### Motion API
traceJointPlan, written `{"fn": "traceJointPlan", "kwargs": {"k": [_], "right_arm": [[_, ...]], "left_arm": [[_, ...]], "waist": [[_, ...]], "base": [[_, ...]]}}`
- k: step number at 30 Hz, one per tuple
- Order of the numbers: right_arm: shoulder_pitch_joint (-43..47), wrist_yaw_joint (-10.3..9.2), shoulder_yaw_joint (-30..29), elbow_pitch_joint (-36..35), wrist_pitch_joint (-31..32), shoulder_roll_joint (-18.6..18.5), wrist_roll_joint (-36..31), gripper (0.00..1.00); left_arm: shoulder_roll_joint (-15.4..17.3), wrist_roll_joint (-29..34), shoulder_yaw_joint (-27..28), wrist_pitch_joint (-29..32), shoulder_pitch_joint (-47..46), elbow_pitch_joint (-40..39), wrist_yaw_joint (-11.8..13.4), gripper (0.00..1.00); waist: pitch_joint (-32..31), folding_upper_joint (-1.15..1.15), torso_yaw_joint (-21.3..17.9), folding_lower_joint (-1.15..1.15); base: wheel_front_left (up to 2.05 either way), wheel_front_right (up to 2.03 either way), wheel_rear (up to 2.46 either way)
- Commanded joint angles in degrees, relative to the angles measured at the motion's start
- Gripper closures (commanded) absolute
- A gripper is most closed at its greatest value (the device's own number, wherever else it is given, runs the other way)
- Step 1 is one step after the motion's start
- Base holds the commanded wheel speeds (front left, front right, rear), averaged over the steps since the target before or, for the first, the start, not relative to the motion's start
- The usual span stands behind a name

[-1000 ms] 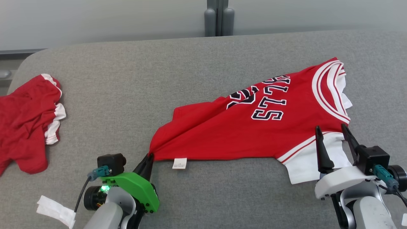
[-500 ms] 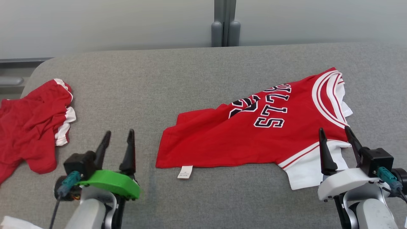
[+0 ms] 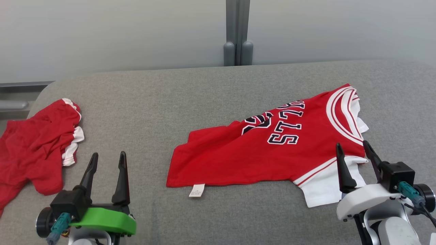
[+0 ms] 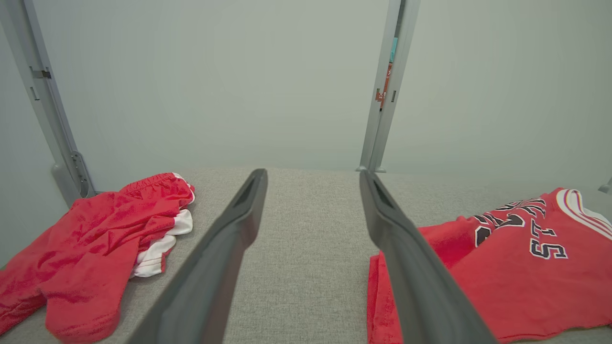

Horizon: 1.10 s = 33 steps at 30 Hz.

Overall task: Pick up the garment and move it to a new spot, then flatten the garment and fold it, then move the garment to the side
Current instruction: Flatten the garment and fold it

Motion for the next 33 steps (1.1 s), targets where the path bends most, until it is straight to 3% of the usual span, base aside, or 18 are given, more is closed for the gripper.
{"fn": "traceJointPlan", "kwargs": {"k": [1, 10, 23, 33], "right_arm": [[0.5, -0.1, 0.2, -0.3, 0.2, -0.2, 0.2, 0.0], [1.2, -0.1, 0.9, 0.2, 1.6, -0.9, 0.9, 0.0], [1.3, -0.1, 0.6, -0.8, 3.0, -0.8, 1.1, 0.0], [4.0, -0.1, -4.3, 0.0, 12.0, -0.6, 2.2, 0.0]], "left_arm": [[-0.3, 0.2, 0.4, 0.0, 1.1, 0.8, -0.6, 0.0], [-1.5, -0.1, 1.3, 0.0, 1.5, 7.0, -1.9, 0.0], [-2.3, 0.1, 1.9, 0.0, 1.2, 8.5, -2.5, 0.0], [-4.0, -1.3, -2.5, 7.1, -2.0, 14.8, -2.8, 0.0]], "waist": [[-0.5, 0.0, -0.4, 0.0], [-1.6, 0.0, -1.3, 0.0], [-1.3, 0.0, -1.6, 0.0], [1.2, 0.0, -3.0, 0.0]], "base": [[0.0, 0.0, 0.0], [0.0, 0.0, 0.0], [0.0, 0.0, 0.0], [0.0, 0.0, 0.0]]}}
